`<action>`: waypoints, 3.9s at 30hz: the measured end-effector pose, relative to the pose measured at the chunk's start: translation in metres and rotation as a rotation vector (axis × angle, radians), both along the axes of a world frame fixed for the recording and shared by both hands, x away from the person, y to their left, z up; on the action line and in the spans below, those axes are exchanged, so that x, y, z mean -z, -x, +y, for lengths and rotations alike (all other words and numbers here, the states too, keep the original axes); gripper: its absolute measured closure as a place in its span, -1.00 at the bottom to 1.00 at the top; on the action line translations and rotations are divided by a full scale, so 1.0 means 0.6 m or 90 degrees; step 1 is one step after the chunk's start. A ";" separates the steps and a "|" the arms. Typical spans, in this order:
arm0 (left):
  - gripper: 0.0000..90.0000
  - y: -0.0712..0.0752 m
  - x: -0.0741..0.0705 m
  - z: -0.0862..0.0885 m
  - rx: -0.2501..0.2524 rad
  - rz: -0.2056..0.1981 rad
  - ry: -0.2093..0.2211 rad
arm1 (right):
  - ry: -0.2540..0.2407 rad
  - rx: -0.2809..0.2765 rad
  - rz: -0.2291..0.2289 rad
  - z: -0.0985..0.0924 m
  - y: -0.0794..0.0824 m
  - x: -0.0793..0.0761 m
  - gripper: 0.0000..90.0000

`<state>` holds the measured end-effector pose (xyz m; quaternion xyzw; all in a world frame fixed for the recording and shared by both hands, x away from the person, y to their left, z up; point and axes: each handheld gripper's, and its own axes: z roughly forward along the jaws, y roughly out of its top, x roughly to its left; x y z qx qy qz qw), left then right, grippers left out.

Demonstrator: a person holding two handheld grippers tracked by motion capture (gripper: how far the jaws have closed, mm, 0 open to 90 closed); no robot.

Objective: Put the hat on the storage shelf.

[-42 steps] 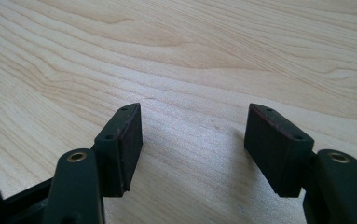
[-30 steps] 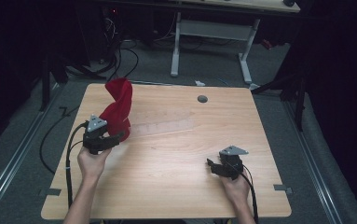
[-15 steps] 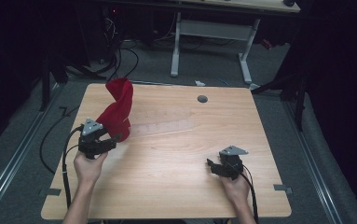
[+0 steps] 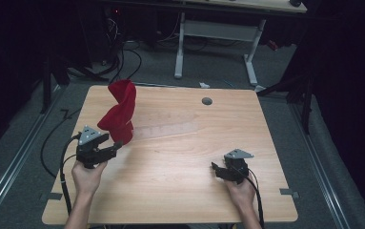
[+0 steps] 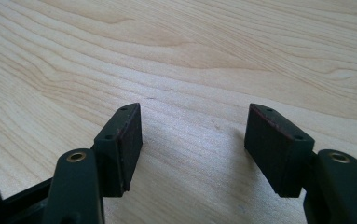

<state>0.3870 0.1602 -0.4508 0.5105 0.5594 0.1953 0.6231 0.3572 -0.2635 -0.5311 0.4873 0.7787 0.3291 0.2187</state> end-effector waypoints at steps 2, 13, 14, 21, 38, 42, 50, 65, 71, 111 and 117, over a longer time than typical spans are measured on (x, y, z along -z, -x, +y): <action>-0.12 0.003 0.001 0.002 0.000 0.004 0.003 | 0.001 -0.002 -0.001 0.000 0.000 0.000 -0.18; -0.13 0.022 0.009 0.002 0.002 0.003 0.010 | 0.001 0.000 -0.001 0.000 0.000 0.000 -0.18; -0.13 0.022 0.009 0.002 0.002 0.003 0.010 | 0.001 0.000 -0.001 0.000 0.000 0.000 -0.18; -0.13 0.032 0.017 -0.009 0.015 0.009 0.006 | 0.000 0.001 0.000 0.001 0.000 0.000 -0.18; -0.14 0.050 0.030 -0.034 0.064 0.031 0.009 | 0.000 0.001 0.000 0.001 0.000 0.000 -0.18; -0.14 0.054 0.031 -0.041 0.076 0.033 0.011 | 0.000 0.001 0.000 0.001 0.000 0.000 -0.18; -0.12 0.059 0.035 -0.052 0.091 0.034 0.014 | 0.000 0.001 0.000 0.001 0.000 0.000 -0.18; -0.13 0.070 0.053 -0.082 0.124 0.048 -0.004 | 0.000 0.001 0.000 0.001 0.000 0.000 -0.18; -0.12 0.071 0.059 -0.088 0.127 0.057 0.007 | 0.001 0.000 -0.001 0.000 0.000 0.000 -0.18; -0.08 0.026 0.120 -0.128 0.108 0.090 -0.036 | 0.001 0.000 -0.001 0.000 0.000 0.000 -0.18; -0.09 0.021 0.128 -0.130 0.099 0.089 -0.056 | 0.000 0.001 0.000 0.001 0.000 0.000 -0.18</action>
